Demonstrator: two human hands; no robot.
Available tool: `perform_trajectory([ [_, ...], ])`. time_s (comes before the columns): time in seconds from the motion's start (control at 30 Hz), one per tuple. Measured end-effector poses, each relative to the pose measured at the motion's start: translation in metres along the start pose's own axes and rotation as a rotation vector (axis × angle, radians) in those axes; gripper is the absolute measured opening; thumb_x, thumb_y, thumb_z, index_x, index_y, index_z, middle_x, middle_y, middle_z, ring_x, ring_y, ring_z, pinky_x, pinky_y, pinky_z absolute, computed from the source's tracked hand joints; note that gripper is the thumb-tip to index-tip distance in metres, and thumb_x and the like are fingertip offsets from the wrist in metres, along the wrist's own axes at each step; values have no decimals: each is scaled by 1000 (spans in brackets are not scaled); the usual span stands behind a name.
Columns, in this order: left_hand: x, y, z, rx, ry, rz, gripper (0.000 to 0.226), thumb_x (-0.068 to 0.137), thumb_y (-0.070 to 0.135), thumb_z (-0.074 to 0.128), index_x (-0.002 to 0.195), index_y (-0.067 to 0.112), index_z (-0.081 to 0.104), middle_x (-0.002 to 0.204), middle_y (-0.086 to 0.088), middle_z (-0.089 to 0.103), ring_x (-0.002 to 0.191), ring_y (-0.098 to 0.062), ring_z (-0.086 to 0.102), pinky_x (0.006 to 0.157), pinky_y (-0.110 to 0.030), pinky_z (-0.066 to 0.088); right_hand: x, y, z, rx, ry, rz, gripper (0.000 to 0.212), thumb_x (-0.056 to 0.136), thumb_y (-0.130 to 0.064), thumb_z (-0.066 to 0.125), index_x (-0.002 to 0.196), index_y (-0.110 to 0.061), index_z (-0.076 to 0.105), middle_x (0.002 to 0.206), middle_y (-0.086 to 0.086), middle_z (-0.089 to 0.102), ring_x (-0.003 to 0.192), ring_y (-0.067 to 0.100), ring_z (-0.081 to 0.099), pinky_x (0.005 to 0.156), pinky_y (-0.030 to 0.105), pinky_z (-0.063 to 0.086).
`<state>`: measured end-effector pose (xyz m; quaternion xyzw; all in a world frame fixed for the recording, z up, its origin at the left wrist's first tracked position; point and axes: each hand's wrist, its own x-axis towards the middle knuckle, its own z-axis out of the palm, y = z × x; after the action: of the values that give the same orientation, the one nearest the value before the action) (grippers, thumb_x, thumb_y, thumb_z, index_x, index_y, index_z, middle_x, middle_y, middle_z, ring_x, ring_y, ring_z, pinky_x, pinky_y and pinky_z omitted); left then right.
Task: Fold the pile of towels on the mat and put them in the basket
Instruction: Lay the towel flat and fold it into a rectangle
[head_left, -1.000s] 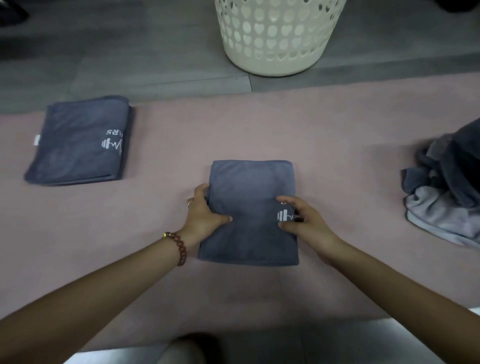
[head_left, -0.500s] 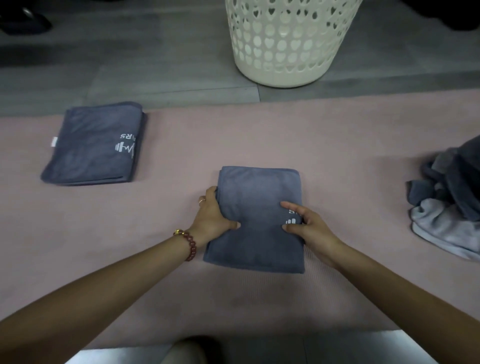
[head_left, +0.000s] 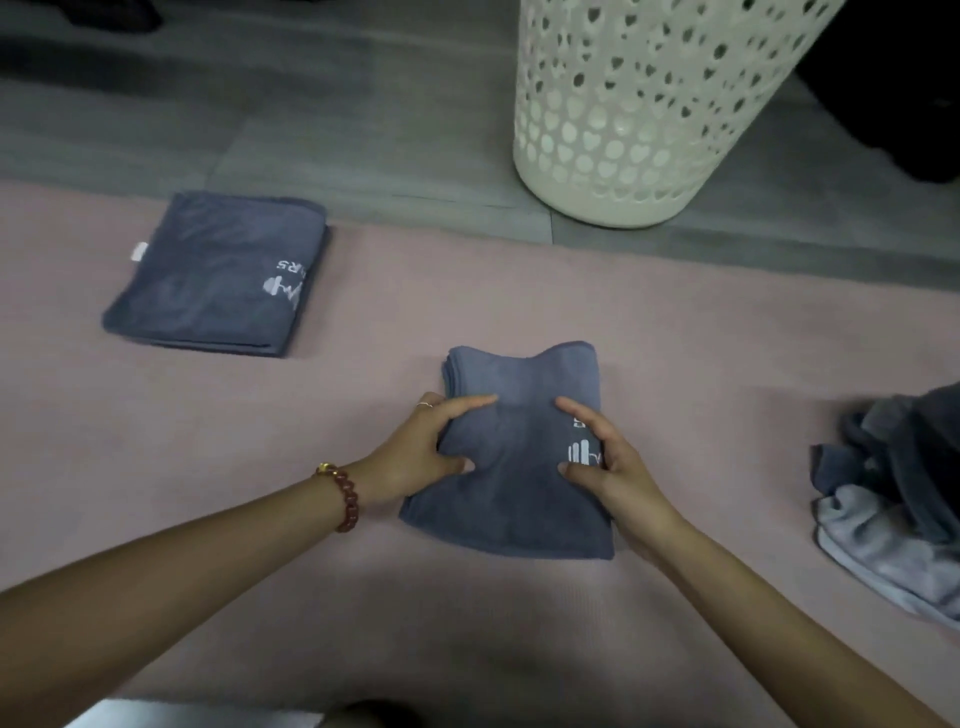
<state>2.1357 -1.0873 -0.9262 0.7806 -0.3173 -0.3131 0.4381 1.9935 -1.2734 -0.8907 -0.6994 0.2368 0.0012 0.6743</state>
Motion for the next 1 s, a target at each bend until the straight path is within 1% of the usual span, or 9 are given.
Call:
perform_trajectory([
  [0.2, 1, 3, -160, 35, 315, 109, 80, 59, 35, 75, 130, 46, 40, 120, -4, 51, 113, 9, 45, 100, -4, 28, 100, -82, 64, -59, -151, -162, 58, 81, 5, 65, 121, -35, 54, 128, 1, 55, 101, 8, 59, 93, 30, 48],
  [0.27, -2, 3, -223, 78, 402, 152, 78, 58, 45, 72, 129, 54, 41, 124, 2, 52, 112, 15, 44, 102, -7, 30, 147, -99, 106, -12, -212, -210, 59, 79, 4, 67, 121, -33, 53, 131, 4, 54, 104, 11, 59, 96, 30, 48],
  [0.4, 3, -50, -348, -78, 579, 38, 59, 80, 2, 69, 130, 28, 50, 133, -1, 53, 104, 3, 57, 88, -14, 48, 251, -122, 229, 194, -349, -112, 63, 83, 9, 60, 129, -31, 46, 133, 5, 53, 104, 15, 58, 88, 25, 52],
  [0.47, 1, -84, -362, 23, 560, -94, 53, 85, -4, 60, 132, 18, 49, 133, -13, 53, 104, -14, 57, 82, -15, 47, 260, -106, 263, 160, -365, -39, 68, 82, 8, 61, 136, -29, 42, 136, 6, 50, 110, 17, 57, 94, 29, 49],
  [0.53, 0, -116, -351, 69, 553, -227, 48, 90, 0, 55, 136, 10, 44, 132, -21, 52, 102, -20, 52, 79, -13, 45, 266, -82, 286, 17, -226, -121, 70, 79, 7, 66, 137, -24, 44, 136, 10, 47, 114, 17, 53, 100, 27, 43],
  [0.63, 0, -153, -332, 76, 713, -318, 59, 86, 40, 56, 138, 15, 43, 127, -12, 56, 112, -23, 53, 95, -28, 43, 279, -65, 301, -43, -143, -193, 66, 78, 4, 68, 134, -24, 47, 127, 6, 45, 116, 17, 51, 104, 26, 39],
  [0.7, -2, -159, -330, 189, 746, -274, 68, 76, 51, 53, 137, 22, 42, 124, -4, 55, 116, -21, 49, 100, -32, 38, 284, -67, 300, -67, -187, -201, 66, 81, 1, 67, 137, -23, 43, 124, 1, 40, 116, 12, 47, 100, 17, 37],
  [0.83, -2, -157, -320, 95, 889, -162, 51, 89, 17, 61, 137, 16, 42, 124, -3, 52, 109, -19, 50, 94, -26, 38, 286, -67, 297, -169, -255, -220, 65, 86, -2, 62, 142, -25, 36, 126, -1, 33, 116, 7, 40, 84, -2, 32],
  [1.0, -2, -165, -316, 142, 928, -179, 45, 89, 17, 62, 131, 13, 49, 124, -3, 55, 105, -21, 53, 90, -31, 42, 278, -72, 300, -148, -244, -190, 63, 90, -3, 57, 142, -29, 35, 137, 1, 29, 127, 14, 39, 102, 16, 31],
])
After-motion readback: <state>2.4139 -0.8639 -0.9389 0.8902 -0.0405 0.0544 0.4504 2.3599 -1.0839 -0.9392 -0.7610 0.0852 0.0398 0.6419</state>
